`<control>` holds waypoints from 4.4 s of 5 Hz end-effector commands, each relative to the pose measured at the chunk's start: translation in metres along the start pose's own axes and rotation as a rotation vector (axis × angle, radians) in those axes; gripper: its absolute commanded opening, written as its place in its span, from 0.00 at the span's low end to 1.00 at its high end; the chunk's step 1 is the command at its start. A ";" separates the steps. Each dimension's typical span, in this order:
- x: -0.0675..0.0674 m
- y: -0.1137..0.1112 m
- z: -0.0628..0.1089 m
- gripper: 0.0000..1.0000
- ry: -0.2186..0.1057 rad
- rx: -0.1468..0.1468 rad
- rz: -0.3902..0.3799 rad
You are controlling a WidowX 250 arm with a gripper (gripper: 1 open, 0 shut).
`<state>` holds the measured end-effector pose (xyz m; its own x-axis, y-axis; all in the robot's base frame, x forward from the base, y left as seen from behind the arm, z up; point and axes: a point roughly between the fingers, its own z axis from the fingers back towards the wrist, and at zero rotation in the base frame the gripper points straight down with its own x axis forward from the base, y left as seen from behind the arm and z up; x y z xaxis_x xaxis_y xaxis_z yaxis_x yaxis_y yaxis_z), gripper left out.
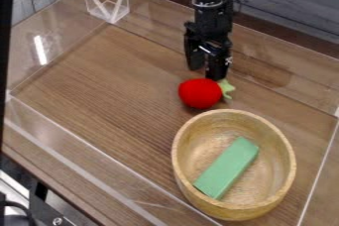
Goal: Move the red object to the right side of the table
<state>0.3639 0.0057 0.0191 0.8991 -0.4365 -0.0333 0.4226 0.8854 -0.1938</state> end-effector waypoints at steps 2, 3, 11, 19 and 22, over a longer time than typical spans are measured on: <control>0.003 -0.008 0.002 1.00 0.016 -0.005 -0.026; 0.003 -0.009 0.002 1.00 0.026 -0.010 -0.028; 0.001 -0.015 0.000 1.00 0.097 -0.058 -0.043; -0.008 -0.020 0.040 1.00 0.010 0.004 -0.020; -0.011 -0.020 0.051 1.00 -0.029 0.032 -0.008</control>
<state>0.3444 -0.0013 0.0437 0.8937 -0.4409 -0.0837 0.4169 0.8847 -0.2087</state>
